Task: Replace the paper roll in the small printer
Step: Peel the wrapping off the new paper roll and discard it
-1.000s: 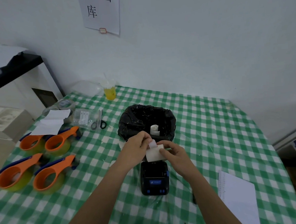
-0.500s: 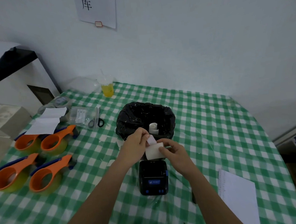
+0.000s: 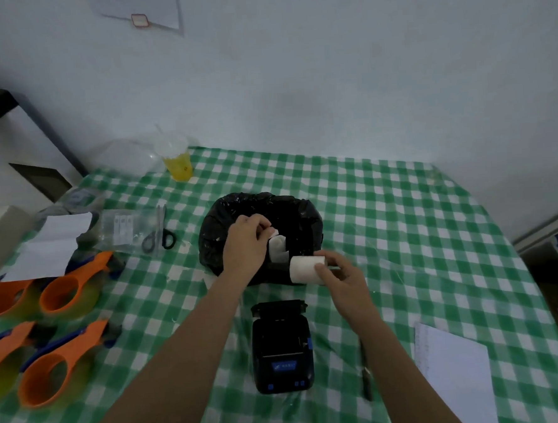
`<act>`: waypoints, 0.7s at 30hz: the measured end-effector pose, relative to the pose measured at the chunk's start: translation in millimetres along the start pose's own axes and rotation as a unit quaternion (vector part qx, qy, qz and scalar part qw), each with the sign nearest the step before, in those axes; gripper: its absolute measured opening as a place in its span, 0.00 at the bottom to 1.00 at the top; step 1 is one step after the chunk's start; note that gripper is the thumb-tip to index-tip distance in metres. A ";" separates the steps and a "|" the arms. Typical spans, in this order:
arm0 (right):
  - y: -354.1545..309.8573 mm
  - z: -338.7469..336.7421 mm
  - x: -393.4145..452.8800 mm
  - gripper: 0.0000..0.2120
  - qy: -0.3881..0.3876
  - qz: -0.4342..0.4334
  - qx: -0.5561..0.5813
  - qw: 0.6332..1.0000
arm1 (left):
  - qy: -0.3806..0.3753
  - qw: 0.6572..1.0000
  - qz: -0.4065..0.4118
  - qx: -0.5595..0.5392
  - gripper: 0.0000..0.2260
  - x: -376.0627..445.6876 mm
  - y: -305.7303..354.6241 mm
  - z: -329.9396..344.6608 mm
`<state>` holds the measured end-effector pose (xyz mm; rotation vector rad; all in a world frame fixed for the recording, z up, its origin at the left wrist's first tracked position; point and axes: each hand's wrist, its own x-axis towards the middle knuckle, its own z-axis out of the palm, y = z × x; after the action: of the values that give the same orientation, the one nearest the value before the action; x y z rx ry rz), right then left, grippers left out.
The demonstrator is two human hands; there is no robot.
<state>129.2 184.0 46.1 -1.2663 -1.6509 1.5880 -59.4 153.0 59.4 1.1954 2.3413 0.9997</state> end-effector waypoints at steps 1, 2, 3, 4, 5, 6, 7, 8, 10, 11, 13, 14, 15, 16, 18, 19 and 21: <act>1.8 -1.5 5.2 0.09 0.006 0.003 0.003 1.000 | -0.013 1.000 -0.005 0.012 0.05 7.0 1.1 5.5; 3.5 -2.7 10.0 0.09 0.011 0.009 0.007 1.000 | -0.023 0.999 -0.009 0.025 0.06 13.0 1.8 10.4; 4.9 -3.6 14.6 0.09 0.016 0.015 0.010 1.000 | -0.032 0.999 -0.014 0.035 0.07 18.7 1.6 15.0; 6.2 -4.3 19.1 0.09 0.019 0.018 0.011 1.000 | -0.040 0.998 -0.019 0.039 0.07 23.8 0.0 19.2; 7.1 -4.6 23.3 0.09 0.022 0.018 0.011 1.000 | -0.050 0.998 -0.025 0.036 0.07 28.4 -1.8 22.6; 8.1 -4.8 27.0 0.09 0.023 0.016 0.013 1.000 | -0.059 0.997 -0.029 0.030 0.07 32.3 -4.4 25.8; 8.6 -5.0 30.4 0.09 0.025 0.014 0.016 0.999 | -0.067 0.997 -0.031 0.027 0.07 35.8 -6.7 28.4; 9.5 -5.0 33.5 0.09 0.026 0.015 0.018 0.999 | -0.071 0.997 -0.030 0.028 0.06 38.7 -8.6 30.2; 11.2 -4.5 38.6 0.09 0.027 0.019 0.019 0.999 | -0.077 0.996 -0.031 0.031 0.04 43.3 -13.1 32.3; 12.2 -4.3 40.7 0.09 0.027 0.020 0.018 0.999 | -0.081 0.996 -0.032 0.031 0.03 45.4 -15.5 33.2; 12.8 -3.3 43.7 0.09 0.026 0.022 0.019 0.999 | -0.097 0.994 -0.033 0.044 0.04 49.4 -20.6 35.3; 12.6 -2.6 44.8 0.09 0.025 0.022 0.021 0.999 | -0.107 0.992 -0.032 0.053 0.05 51.0 -22.8 36.6; 12.6 -2.4 45.5 0.10 0.024 0.022 0.021 0.999 | -0.117 0.991 -0.032 0.062 0.06 52.5 -24.3 38.1; 12.6 -1.9 46.1 0.10 0.024 0.022 0.022 0.999 | -0.125 0.989 -0.031 0.068 0.07 53.4 -25.4 39.5; 12.7 -1.4 46.6 0.10 0.024 0.020 0.020 0.999 | -0.141 0.986 -0.022 0.085 0.10 54.0 -25.6 42.1; 12.8 -1.2 46.6 0.10 0.024 0.019 0.020 0.999 | -0.147 0.984 -0.015 0.096 0.11 53.9 -25.4 43.4; 12.8 -1.4 46.3 0.10 0.023 0.024 0.022 0.999 | -0.155 0.981 0.000 0.118 0.14 53.5 -24.5 45.8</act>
<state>114.0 223.5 23.5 -1.3201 -1.5589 1.6025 -79.5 206.2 11.3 1.3275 2.2493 0.4984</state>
